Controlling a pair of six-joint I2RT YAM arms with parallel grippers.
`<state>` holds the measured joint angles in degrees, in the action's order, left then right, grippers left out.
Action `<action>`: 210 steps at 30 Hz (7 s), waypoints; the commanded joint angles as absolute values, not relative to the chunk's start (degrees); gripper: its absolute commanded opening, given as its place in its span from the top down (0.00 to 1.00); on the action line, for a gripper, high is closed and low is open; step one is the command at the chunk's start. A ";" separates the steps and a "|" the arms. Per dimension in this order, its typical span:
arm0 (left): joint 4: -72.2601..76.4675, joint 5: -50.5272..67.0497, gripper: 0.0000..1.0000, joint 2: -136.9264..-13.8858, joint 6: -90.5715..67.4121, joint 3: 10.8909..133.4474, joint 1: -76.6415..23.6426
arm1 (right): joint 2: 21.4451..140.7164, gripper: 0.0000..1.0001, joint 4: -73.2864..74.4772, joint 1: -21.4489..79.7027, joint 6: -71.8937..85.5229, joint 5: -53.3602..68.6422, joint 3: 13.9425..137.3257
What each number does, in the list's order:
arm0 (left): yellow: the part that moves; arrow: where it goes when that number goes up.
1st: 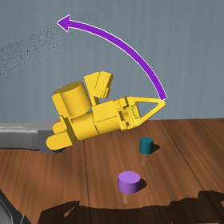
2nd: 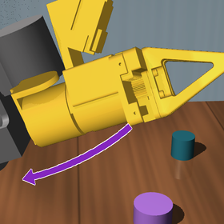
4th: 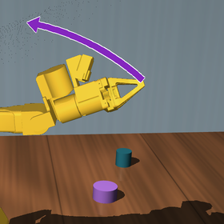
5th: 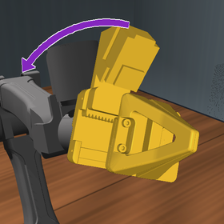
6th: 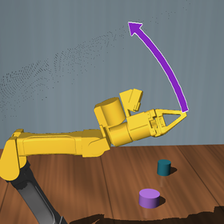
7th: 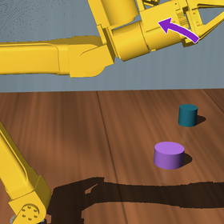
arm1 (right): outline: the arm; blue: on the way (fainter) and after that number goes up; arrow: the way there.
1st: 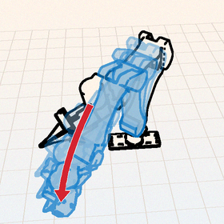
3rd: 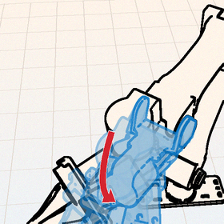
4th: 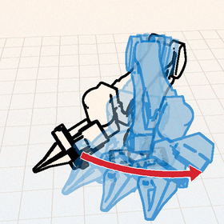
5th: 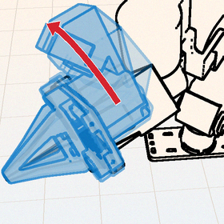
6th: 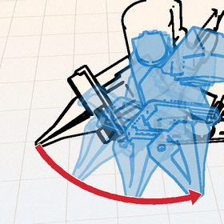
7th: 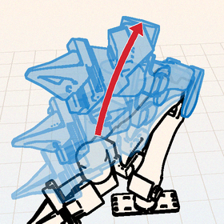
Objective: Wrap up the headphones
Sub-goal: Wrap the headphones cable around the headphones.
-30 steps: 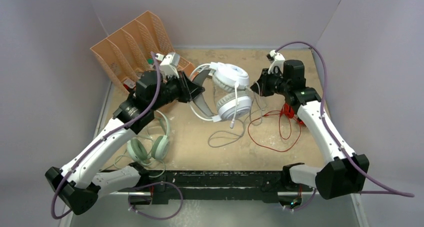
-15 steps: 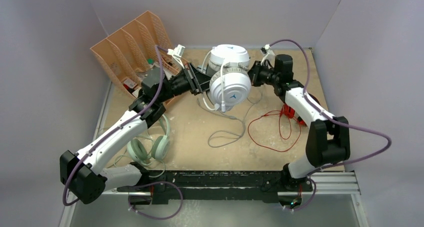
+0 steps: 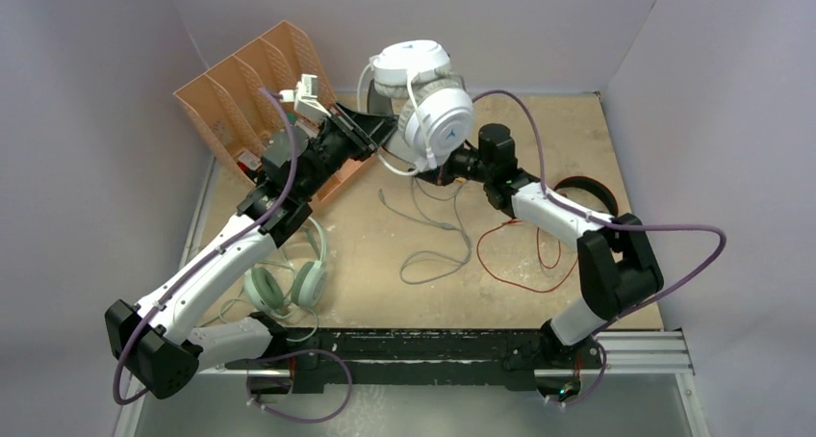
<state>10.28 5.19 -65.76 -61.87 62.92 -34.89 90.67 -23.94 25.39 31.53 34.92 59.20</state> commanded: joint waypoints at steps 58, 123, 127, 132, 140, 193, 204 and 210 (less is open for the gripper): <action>-40.96 -7.14 1.00 -79.59 -6.75 72.89 -59.75 | 78.94 1.00 25.77 19.97 9.58 28.19 87.27; -43.15 -34.23 1.00 -75.95 -35.46 99.50 -37.35 | 62.14 0.25 -30.22 29.92 17.97 30.27 35.52; -45.11 -34.95 1.00 -75.43 -35.09 100.72 -37.31 | 64.49 0.07 -32.74 27.32 18.49 33.62 35.62; -47.22 -35.81 1.00 -76.27 -34.27 104.45 -37.35 | 70.11 0.05 -38.29 27.33 15.79 43.91 36.66; -47.11 -30.30 1.00 -76.32 -36.03 107.10 -37.34 | 82.02 0.13 -64.57 28.75 27.97 49.93 36.41; -57.29 -46.66 1.00 -76.09 -31.48 141.16 -37.33 | 68.79 1.00 -27.93 22.97 37.22 -25.93 20.58; -56.11 -52.69 1.00 -70.80 -28.22 141.83 -37.48 | 69.07 1.00 -12.03 14.65 46.97 -27.22 21.77; -56.26 -54.31 1.00 -70.39 -27.85 140.21 -37.45 | 69.06 0.86 -12.57 12.37 44.45 -20.98 22.23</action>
<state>-63.72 -51.75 -70.67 -25.74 139.94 -37.58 68.79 -15.79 13.91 45.30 -22.79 21.21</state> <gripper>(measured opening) 0.082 0.074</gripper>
